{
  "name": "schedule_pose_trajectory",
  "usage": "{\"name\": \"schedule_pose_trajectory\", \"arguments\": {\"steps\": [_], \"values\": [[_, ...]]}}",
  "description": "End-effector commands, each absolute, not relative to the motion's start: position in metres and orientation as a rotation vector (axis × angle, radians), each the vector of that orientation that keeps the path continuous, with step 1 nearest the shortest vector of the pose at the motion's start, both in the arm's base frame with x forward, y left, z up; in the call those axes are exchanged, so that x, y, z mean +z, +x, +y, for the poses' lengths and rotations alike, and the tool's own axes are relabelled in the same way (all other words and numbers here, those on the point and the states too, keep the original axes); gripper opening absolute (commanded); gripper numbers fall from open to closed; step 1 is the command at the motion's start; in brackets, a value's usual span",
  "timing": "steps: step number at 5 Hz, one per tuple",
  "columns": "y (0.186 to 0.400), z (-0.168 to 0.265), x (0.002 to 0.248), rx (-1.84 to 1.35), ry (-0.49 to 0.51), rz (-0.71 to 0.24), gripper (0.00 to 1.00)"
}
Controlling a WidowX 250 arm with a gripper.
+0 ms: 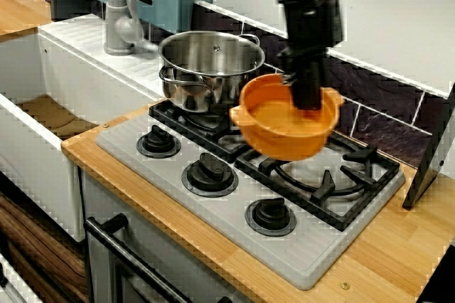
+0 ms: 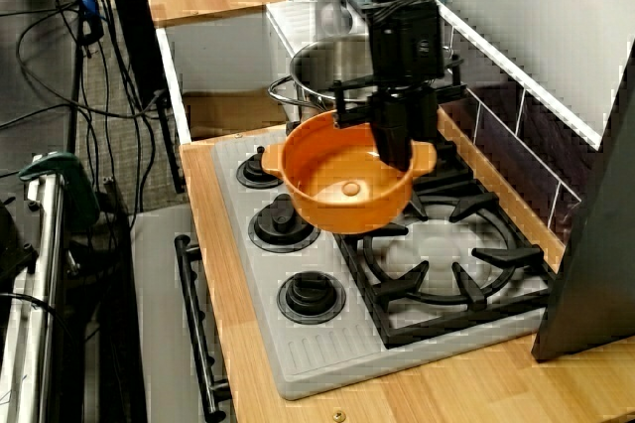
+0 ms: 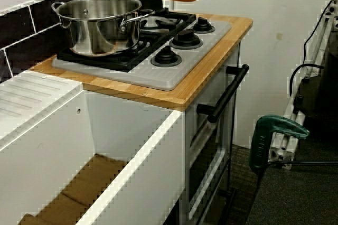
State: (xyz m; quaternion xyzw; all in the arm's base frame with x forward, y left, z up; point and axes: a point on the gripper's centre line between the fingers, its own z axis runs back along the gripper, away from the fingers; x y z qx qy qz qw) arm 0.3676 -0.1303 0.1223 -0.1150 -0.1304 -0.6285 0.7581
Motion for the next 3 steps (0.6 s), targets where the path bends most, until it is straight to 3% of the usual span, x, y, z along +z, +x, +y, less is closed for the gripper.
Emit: {"name": "schedule_pose_trajectory", "arguments": {"steps": [1, 3], "values": [[0.389, -0.128, 0.175, -1.274, -0.061, -0.27, 0.0], [0.388, -0.107, 0.198, -1.196, 0.016, -0.283, 0.0]]}}
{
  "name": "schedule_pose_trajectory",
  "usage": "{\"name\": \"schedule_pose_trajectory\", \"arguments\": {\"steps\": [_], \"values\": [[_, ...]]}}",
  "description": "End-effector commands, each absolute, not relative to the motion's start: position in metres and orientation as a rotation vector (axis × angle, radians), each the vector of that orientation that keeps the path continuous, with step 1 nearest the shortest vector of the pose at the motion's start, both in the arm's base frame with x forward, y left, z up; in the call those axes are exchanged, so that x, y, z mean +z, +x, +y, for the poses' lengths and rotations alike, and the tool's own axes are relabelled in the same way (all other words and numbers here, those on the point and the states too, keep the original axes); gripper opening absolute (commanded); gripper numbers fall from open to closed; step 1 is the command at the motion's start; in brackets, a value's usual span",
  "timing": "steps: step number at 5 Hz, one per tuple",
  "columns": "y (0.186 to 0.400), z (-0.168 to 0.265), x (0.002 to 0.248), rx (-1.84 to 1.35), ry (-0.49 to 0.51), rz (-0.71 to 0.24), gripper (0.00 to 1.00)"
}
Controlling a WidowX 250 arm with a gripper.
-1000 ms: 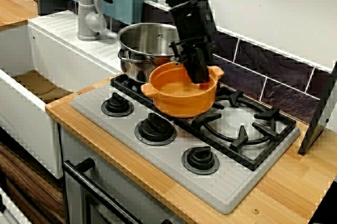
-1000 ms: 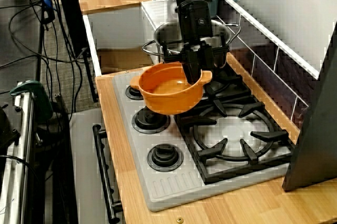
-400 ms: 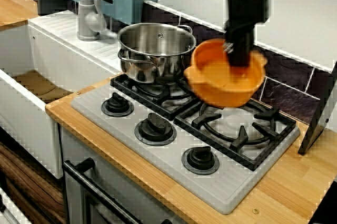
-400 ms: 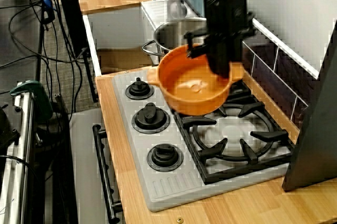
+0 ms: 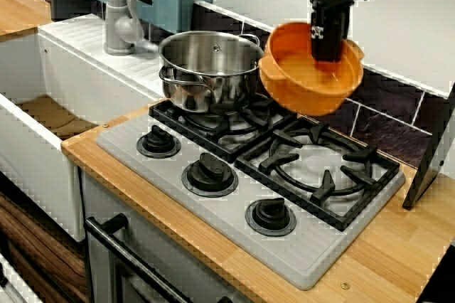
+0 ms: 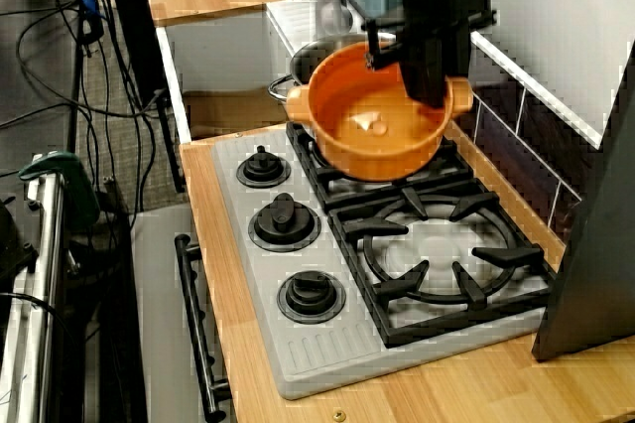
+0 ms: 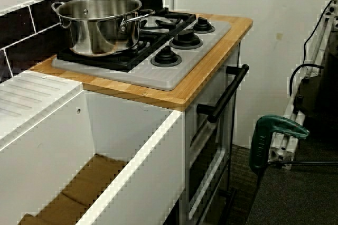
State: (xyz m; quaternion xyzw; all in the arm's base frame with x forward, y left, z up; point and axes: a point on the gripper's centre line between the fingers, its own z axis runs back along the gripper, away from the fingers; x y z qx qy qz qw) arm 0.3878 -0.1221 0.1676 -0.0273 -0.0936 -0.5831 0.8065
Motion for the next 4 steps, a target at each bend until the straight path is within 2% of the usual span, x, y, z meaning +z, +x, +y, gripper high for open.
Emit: {"name": "schedule_pose_trajectory", "arguments": {"steps": [1, 3, 4], "values": [[0.387, -0.095, 0.21, -1.152, 0.054, -0.277, 0.0], [0.376, -0.057, 0.239, -1.066, 0.06, -0.335, 0.0], [0.369, -0.041, 0.249, -1.02, 0.1, -0.365, 0.0]]}}
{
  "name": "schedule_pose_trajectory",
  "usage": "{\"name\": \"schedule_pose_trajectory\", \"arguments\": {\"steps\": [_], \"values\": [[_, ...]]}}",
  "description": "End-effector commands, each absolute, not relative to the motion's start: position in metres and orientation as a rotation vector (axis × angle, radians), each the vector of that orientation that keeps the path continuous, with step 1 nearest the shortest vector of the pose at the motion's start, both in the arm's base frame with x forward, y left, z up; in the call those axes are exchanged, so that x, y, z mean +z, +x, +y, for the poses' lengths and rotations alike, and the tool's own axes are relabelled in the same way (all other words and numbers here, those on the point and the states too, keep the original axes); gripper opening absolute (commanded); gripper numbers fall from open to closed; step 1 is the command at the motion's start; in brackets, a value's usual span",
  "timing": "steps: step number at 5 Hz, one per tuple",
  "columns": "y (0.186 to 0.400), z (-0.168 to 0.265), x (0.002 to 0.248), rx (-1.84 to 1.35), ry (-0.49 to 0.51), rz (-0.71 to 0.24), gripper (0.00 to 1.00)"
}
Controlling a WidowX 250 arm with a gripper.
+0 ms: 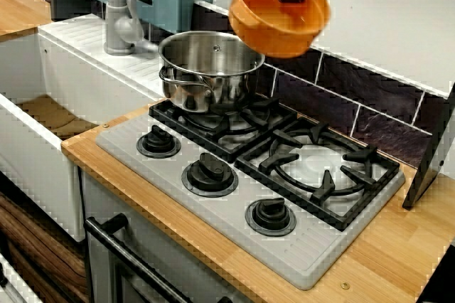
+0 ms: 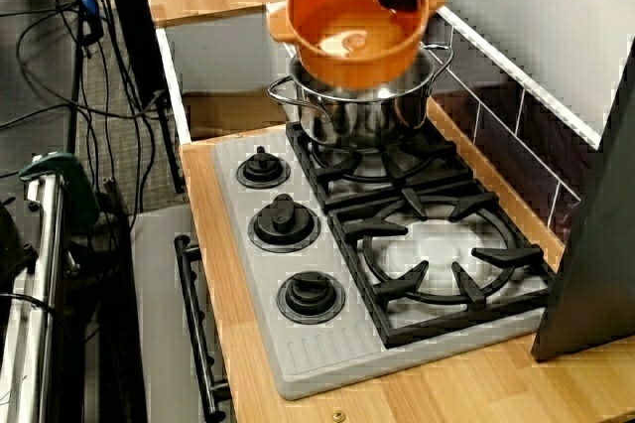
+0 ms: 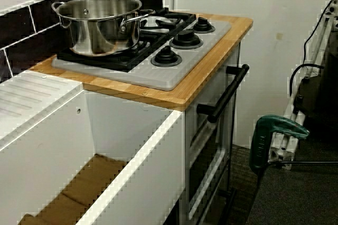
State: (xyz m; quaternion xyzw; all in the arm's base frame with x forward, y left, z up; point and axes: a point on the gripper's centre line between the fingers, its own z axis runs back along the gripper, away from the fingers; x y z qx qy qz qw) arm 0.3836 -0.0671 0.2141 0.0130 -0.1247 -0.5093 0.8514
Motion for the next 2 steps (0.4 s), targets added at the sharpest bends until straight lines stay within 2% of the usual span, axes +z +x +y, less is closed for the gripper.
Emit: {"name": "schedule_pose_trajectory", "arguments": {"steps": [1, 2], "values": [[0.364, -0.019, 0.242, -0.948, 0.152, -0.399, 0.0], [0.357, -0.009, 0.239, -0.955, 0.133, -0.409, 0.0]]}}
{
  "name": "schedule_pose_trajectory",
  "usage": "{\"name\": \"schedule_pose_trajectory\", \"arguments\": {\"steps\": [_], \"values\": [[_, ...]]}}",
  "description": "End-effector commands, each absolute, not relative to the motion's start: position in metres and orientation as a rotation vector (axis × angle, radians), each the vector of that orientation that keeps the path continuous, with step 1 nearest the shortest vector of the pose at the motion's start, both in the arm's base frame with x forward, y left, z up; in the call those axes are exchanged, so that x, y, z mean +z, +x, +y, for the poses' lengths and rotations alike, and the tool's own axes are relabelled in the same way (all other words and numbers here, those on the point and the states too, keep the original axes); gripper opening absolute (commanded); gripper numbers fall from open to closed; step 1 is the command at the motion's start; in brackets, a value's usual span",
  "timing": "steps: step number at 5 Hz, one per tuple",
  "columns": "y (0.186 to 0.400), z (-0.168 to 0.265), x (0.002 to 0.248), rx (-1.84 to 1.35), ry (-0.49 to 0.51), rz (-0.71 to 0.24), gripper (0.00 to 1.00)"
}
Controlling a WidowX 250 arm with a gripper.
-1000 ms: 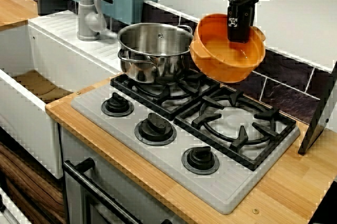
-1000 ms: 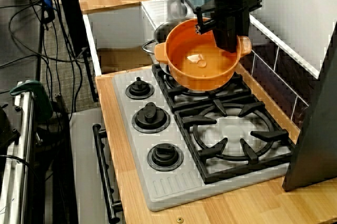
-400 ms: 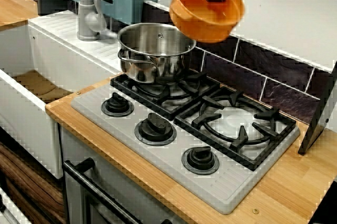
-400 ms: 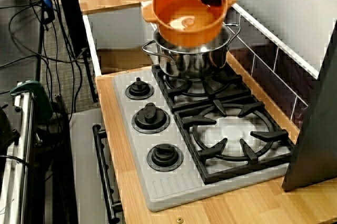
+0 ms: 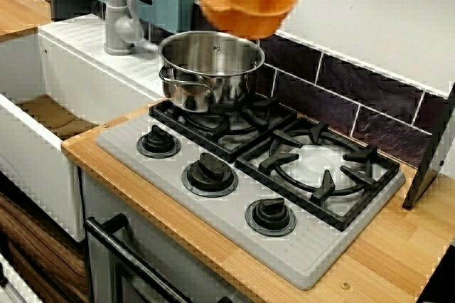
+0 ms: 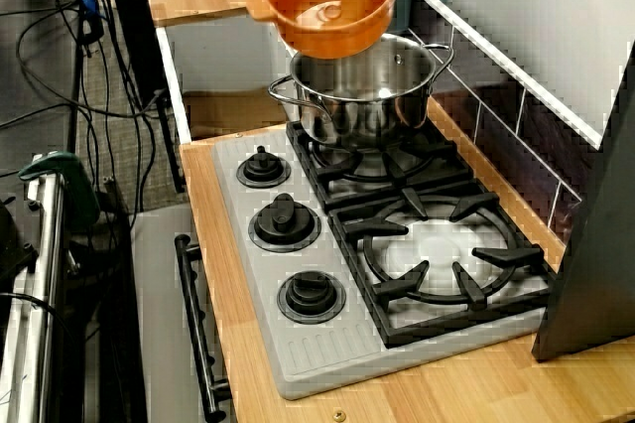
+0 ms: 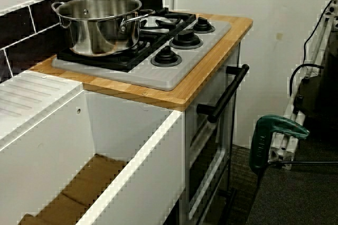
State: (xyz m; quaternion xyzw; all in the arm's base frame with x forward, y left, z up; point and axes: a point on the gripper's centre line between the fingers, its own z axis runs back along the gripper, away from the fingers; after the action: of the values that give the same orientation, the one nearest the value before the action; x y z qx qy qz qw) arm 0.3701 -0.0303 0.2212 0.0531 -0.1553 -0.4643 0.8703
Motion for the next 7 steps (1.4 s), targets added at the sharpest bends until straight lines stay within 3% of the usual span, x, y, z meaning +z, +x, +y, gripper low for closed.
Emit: {"name": "schedule_pose_trajectory", "arguments": {"steps": [1, 4, 5, 6, 7], "values": [[0.347, -0.004, 0.244, -0.936, 0.172, -0.434, 0.0], [0.345, -0.021, 0.245, -0.869, 0.329, -0.443, 0.0], [0.347, -0.027, 0.229, -0.9, 0.257, -0.465, 0.0], [0.366, -0.023, 0.214, -0.95, 0.091, -0.453, 0.0], [0.374, -0.03, 0.209, -0.933, 0.026, -0.523, 0.0]]}}
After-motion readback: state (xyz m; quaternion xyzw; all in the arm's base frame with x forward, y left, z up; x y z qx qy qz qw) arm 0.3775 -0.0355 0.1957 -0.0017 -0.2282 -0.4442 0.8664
